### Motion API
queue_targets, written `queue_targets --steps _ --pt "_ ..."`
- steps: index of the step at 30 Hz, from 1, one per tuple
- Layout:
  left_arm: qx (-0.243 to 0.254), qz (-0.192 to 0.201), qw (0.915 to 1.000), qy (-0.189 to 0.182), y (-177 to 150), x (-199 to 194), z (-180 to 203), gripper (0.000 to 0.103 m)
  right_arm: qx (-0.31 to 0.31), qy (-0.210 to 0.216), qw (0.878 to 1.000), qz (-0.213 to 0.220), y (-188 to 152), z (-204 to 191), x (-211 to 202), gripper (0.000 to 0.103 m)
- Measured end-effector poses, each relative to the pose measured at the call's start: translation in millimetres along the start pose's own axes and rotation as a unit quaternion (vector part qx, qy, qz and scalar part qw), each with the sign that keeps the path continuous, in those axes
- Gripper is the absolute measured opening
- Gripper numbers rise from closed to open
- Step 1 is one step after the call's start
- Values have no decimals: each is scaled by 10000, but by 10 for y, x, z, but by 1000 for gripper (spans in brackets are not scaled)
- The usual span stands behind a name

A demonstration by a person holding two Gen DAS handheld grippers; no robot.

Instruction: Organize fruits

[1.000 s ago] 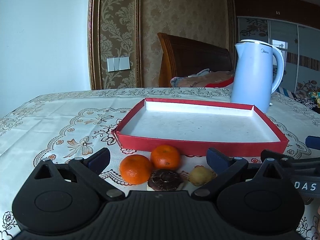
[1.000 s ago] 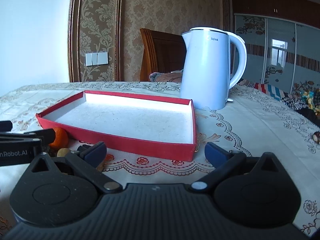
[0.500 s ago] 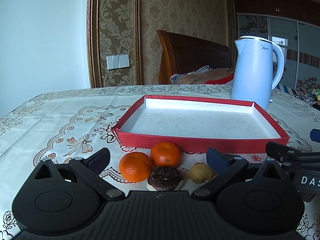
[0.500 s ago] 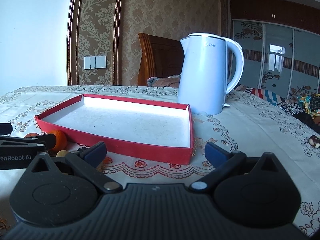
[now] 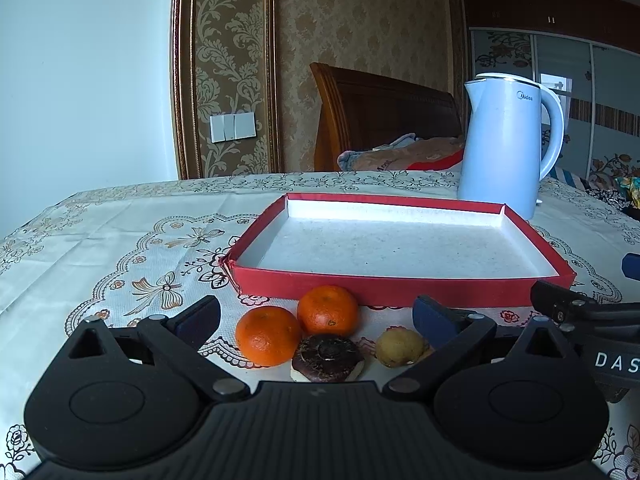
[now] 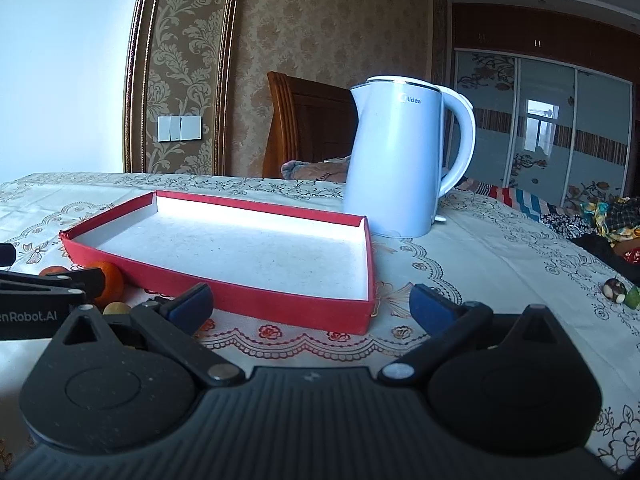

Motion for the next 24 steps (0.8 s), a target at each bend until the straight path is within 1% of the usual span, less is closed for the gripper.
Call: queue_targets --steps 2,4,7,8,10,12,14,16,17,20,21,24 --pt "-13 -13 10000 4 -3 2 0 103 -19 -42 10000 -59 -6 0 20 103" --pt "-18 -13 10000 -4 -1 1 2 103 49 -48 9998 -208 -21 28 72 103" --pt "-10 -9 10000 -7 0 -2 9 103 217 106 9975 -667 -68 85 195 103" --pt "-12 -17 10000 -5 -2 -2 6 103 328 184 9961 -802 -90 113 243 103" --pt "-22 -32 10000 13 -1 1 -4 103 653 184 9933 -934 -117 210 286 103" --pt "-30 -59 10000 12 -2 8 -15 103 942 282 9913 -878 -125 326 278 103" --pt "-43 -77 10000 12 -4 11 -25 103 987 148 9924 -715 -114 405 261 103" --pt "-57 -77 10000 14 -3 7 -34 103 1037 16 9926 -638 -121 500 254 103" --pt "-58 -77 10000 6 -3 5 -36 103 1172 -15 9911 -638 -134 580 253 103" --pt "-47 -104 9999 -24 -5 3 -37 103 1618 110 9840 -744 -194 794 270 103" --pt "-36 -117 9999 -38 -6 7 -35 103 1598 63 9839 -798 -210 839 273 103" --pt "-39 -148 9999 -40 -12 13 -38 103 1119 54 9905 -804 -220 861 216 103"
Point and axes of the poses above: each gripper's, at about its wrist camera, not at the fingertips, and x roughly the way its jaws point, z to its right, y to its top, the point moved 5 cm from there along x, roughly the way its jaws point, and after that the axes turned 14 degrees about -y, right-handed, at the moved point
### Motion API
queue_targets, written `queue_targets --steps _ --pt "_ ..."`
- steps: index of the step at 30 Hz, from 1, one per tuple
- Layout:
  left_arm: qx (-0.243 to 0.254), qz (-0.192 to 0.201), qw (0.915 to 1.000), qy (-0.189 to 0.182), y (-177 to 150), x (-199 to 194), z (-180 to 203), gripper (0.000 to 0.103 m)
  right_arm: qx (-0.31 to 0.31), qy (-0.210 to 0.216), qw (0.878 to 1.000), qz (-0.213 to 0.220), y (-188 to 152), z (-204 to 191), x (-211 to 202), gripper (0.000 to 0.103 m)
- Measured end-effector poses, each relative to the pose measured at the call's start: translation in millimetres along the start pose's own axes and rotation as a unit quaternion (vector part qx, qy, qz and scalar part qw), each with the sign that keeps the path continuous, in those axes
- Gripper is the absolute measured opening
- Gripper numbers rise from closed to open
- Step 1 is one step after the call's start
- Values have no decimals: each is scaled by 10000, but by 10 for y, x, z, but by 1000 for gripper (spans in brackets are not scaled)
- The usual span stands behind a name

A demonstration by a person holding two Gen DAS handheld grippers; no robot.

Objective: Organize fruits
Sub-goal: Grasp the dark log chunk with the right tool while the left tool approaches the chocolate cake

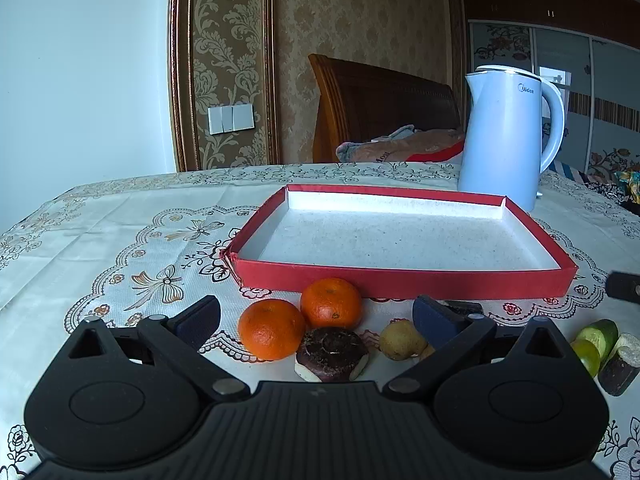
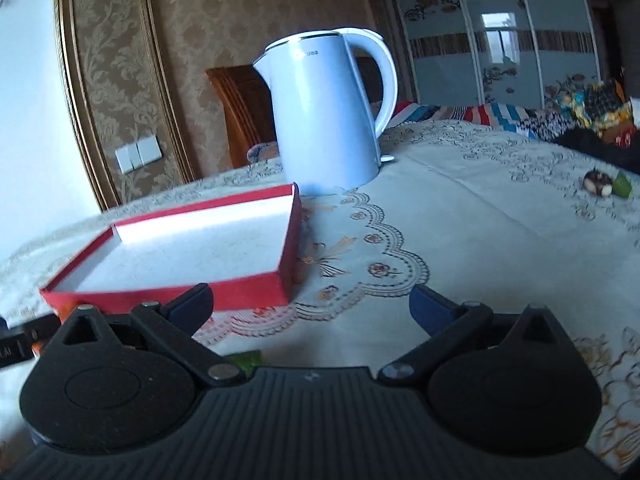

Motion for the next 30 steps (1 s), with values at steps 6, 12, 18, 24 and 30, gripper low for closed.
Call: queue_targets --steps 6,12,18,24,30 --pt "-100 -70 9999 23 -5 23 -42 103 -506 603 9968 132 -93 82 -383 103" --pt "-137 -127 9998 35 -16 30 -56 103 -1612 799 9832 318 -285 -134 -605 90" --pt "-180 -153 9997 31 -19 42 -71 103 -1681 909 9816 -55 -386 -200 -456 61" --pt "-166 -147 9998 -11 -19 26 -87 103 -1624 1093 9802 -287 -438 -210 -361 31" --pt "-389 -30 9992 -15 -20 -109 -282 103 -1627 1160 9794 -305 -407 -243 -318 30"
Point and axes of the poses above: each gripper's, at about its wrist camera, not at the fingertips, and x roughly the way its jaws point, z to its right, y to its top, the point moved 5 cm from there along x, roughly the way its jaws point, and after that the axes turned 14 degrees about -y, right-handed, at the moved point
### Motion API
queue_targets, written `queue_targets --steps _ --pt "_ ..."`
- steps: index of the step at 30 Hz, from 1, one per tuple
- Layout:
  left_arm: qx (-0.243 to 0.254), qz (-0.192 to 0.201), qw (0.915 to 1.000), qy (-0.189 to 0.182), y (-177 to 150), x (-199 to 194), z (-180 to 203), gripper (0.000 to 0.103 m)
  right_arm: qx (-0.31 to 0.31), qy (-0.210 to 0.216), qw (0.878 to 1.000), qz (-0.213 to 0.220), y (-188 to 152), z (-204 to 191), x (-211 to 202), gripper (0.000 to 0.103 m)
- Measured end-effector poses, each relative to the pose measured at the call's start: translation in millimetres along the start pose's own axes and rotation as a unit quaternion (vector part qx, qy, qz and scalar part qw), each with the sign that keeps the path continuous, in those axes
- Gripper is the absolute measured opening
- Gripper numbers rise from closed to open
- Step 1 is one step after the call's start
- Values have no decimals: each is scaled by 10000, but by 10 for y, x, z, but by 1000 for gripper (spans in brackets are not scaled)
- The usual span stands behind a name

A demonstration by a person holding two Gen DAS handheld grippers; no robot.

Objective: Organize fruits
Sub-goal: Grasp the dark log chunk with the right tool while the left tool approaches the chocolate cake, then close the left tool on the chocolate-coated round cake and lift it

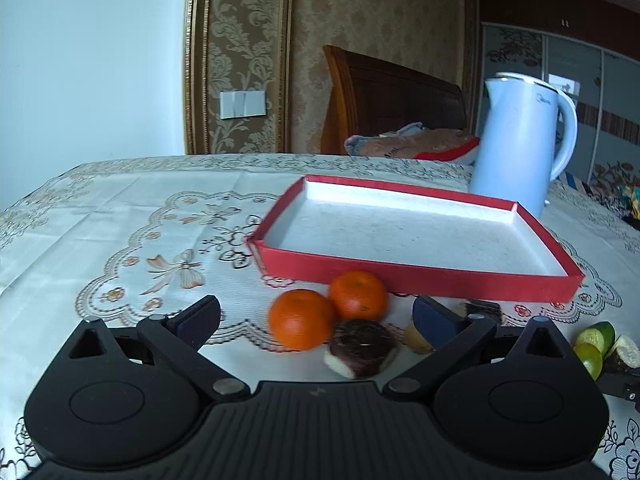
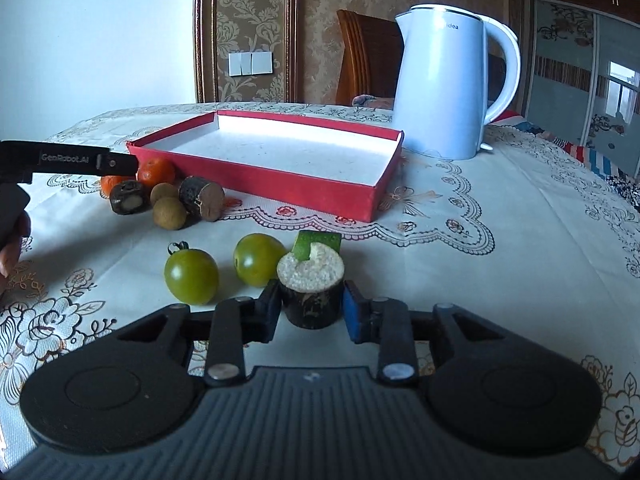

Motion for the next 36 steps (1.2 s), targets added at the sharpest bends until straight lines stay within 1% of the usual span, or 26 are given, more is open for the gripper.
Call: queue_targets --steps 3,6,7,9,12,15,20,24,26,27,29,33,34,35,36 --pt "-376 150 9991 80 12 -103 -213 103 112 61 9999 -12 -1 18 19 30" --pt "-757 105 9971 -73 15 -136 -361 103 173 112 9998 -27 -4 32 28 30" --pt "-809 90 9966 -95 14 -132 -372 103 183 120 9998 -29 -5 34 29 30" --pt "-637 -28 9978 -176 1 -92 -304 103 201 138 9997 -35 -2 42 38 30" --pt "-5 -167 9997 -158 -47 -46 -96 103 235 166 9996 -38 -8 50 40 30" --pt "447 -272 9984 -223 -86 -13 64 103 267 191 9994 -46 -7 60 48 31" --pt "727 -718 9946 -186 -146 150 141 102 278 208 9994 -63 -3 63 56 31" --pt "875 -834 9925 -183 -159 205 191 102 341 267 9990 -72 -10 75 52 31" --pt "994 -894 9906 -292 -168 238 235 92 359 285 9989 -77 -9 83 54 32" --pt "1059 -946 9893 -334 -174 263 260 89 364 290 9989 -78 -9 85 54 32" --pt "1198 -987 9876 -217 -172 304 299 89 371 297 9988 -77 -9 89 54 32" --pt "1137 -937 9888 -253 -152 345 284 89 351 287 9989 -74 -9 80 45 32" --pt "1124 -902 9891 -287 -148 332 280 86 354 285 9989 -74 -8 79 45 32" --pt "1128 -853 9896 -275 -146 313 277 76 360 283 9989 -72 -9 80 43 31" --pt "1146 -802 9900 -200 -149 287 278 72 367 285 9989 -69 -10 82 43 31"
Point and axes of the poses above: each gripper's, at about its wrist camera, not at the fingertips, and x roughly the way its jaws point, z to its right, y to its top, the point moved 5 cm from there along x, roughly the way its jaws point, and after that the axes turned 14 degrees about -y, right-handed, at the moved point
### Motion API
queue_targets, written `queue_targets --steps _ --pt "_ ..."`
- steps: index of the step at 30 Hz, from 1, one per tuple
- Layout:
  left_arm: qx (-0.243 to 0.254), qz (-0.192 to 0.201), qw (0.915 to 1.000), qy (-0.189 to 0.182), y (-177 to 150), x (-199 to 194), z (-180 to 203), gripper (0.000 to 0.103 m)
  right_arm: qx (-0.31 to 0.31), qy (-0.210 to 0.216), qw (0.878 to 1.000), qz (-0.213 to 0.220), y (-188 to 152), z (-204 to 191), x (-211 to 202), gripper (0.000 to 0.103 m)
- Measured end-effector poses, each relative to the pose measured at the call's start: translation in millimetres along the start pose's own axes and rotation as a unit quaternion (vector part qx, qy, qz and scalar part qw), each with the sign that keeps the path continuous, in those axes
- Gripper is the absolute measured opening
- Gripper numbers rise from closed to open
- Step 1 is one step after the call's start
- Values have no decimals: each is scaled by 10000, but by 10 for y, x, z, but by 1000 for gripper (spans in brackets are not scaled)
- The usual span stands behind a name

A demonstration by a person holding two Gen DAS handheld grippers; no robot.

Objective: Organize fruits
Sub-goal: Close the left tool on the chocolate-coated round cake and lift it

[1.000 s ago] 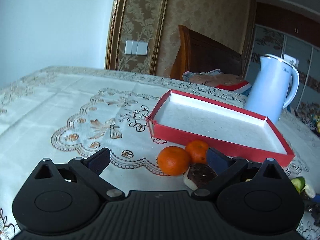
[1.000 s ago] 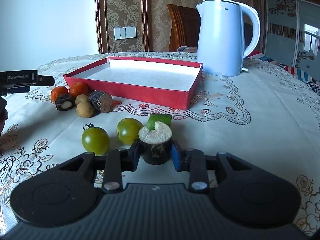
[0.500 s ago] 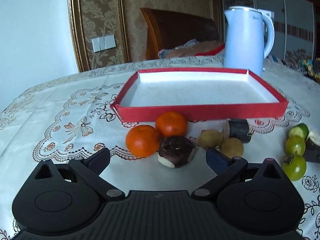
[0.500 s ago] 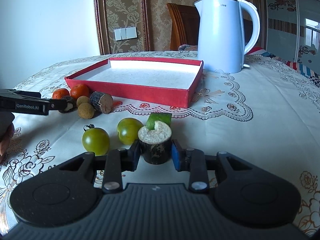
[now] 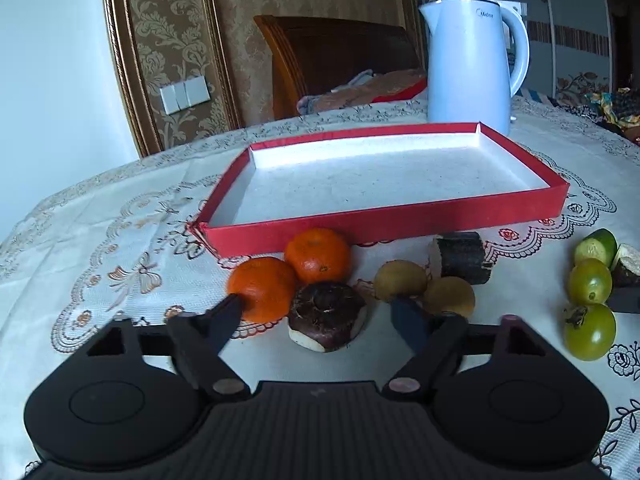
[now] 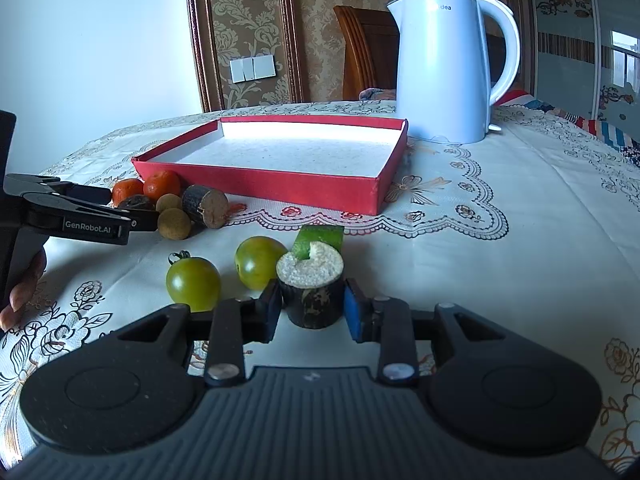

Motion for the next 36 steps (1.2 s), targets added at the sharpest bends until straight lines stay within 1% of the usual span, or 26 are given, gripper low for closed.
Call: queue_targets --steps 1,3,4,7,9,11,14,16,18,19,21,22,29,34,36 --pt "-6 -3 10000 40 -4 -6 -6 67 2 2 10000 -1 0 0 -1 31" --pt "-55 11 10000 30 0 -17 -20 66 -24 -21 10000 10 -2 -4 -4 31" --pt "-51 19 10000 19 -3 -33 -11 63 -34 -28 10000 10 0 -5 -4 31" --pt "133 133 9998 -20 -17 -103 65 58 -65 -44 10000 12 -3 -11 -1 31" --pt "245 132 9996 13 -12 -100 100 58 -58 -40 10000 10 -2 -11 -2 31" --pt "228 29 9997 -4 -20 -64 98 58 -60 -41 10000 11 -3 -17 -2 31" --pt "145 166 9997 -49 -6 -119 73 54 -33 -23 10000 8 -3 -13 -4 31" --pt "18 217 9997 -68 0 -152 22 54 -9 -6 10000 5 -5 -12 -4 31" --pt "-79 181 9994 -268 -11 -163 15 50 -7 -3 10000 4 -5 -10 -5 31" --pt "-57 166 9994 -297 -23 -169 34 46 -10 -4 10000 5 -4 -11 -5 31" --pt "94 80 9996 -272 -51 -148 92 45 -3 -2 10000 3 -6 -9 -5 31" --pt "138 27 9996 -261 -56 -125 109 42 -5 -4 10000 5 -5 -9 -5 31" --pt "144 -157 9995 -224 -31 14 100 42 -10 -8 10000 6 -5 -3 -4 31" --pt "-145 -203 9989 -409 14 109 11 41 -44 -29 10000 23 -8 -12 -9 31" --pt "-98 -192 9990 -381 3 94 19 40 -16 0 10000 55 -10 -9 -22 31"
Point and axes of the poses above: each gripper's, at about its wrist camera, not at the fingertips, and x roughly the way its jaws point, z to its right, y to its top, the point moved 5 cm from there along x, roughly the way its jaws point, and after that the axes turned 14 degrees about -y, right-handed, at the moved point
